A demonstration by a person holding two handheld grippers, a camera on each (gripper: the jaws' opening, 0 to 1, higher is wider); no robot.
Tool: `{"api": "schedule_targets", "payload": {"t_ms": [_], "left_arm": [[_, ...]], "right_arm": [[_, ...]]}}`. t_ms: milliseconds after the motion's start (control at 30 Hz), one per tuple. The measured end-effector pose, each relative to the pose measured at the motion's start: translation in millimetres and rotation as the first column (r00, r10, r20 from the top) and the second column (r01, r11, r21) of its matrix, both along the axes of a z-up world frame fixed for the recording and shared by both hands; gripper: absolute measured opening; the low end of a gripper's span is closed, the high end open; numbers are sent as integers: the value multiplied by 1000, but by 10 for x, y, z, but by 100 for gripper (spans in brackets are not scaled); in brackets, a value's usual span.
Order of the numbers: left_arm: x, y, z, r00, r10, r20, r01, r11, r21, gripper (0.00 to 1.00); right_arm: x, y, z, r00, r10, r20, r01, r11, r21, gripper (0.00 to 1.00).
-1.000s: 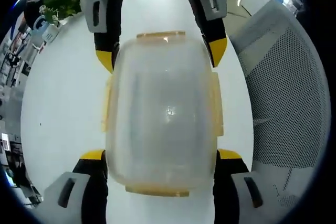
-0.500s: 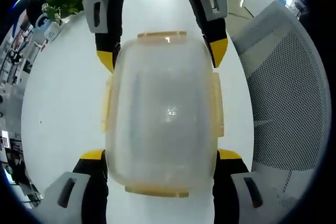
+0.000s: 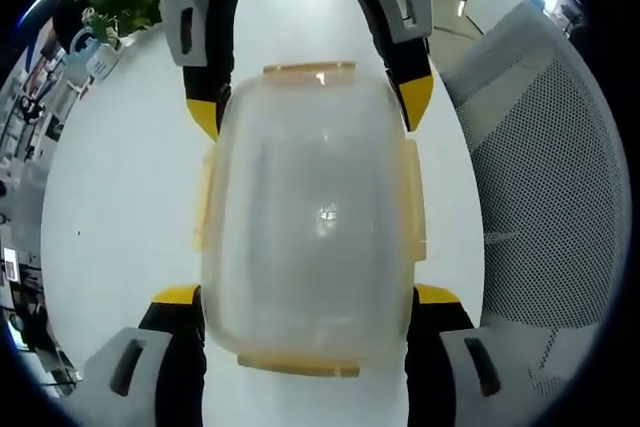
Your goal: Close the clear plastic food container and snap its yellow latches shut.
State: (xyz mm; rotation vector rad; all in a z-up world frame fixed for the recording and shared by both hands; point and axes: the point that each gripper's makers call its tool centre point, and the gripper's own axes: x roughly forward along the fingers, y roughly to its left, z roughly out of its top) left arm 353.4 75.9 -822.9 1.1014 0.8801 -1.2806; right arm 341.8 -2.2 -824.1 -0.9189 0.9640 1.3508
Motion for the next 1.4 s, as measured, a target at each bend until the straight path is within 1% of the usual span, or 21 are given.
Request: {"api": "schedule_targets", "payload": {"t_ms": [133,267,600,1033,1400], "left_arm": [[0,-3,1,1000,0,0,0,1000,-6,83],[-3,37,-7,1000,6,0,-6,1000,6,83],[-9,232,-12,1000,18,1,-18,1000,11,83],[-36,418,-10,1000,19,3,-19,1000,23,83],[-24,551,-7,1000,26,3,-26,999,21,83]], "right_arm": [[1,-3,-5,1000,0,-1,0,1000,-5,85],[6,37,-4,1000,7,0,-7,1000,-1,85],[9,227,-4,1000,19,2,-19,1000,7,85],[-10,410,-8,1000,22,2,-22,1000,8,85],[4,541,-2,1000,29,4,-29,1000,9,85]]}}
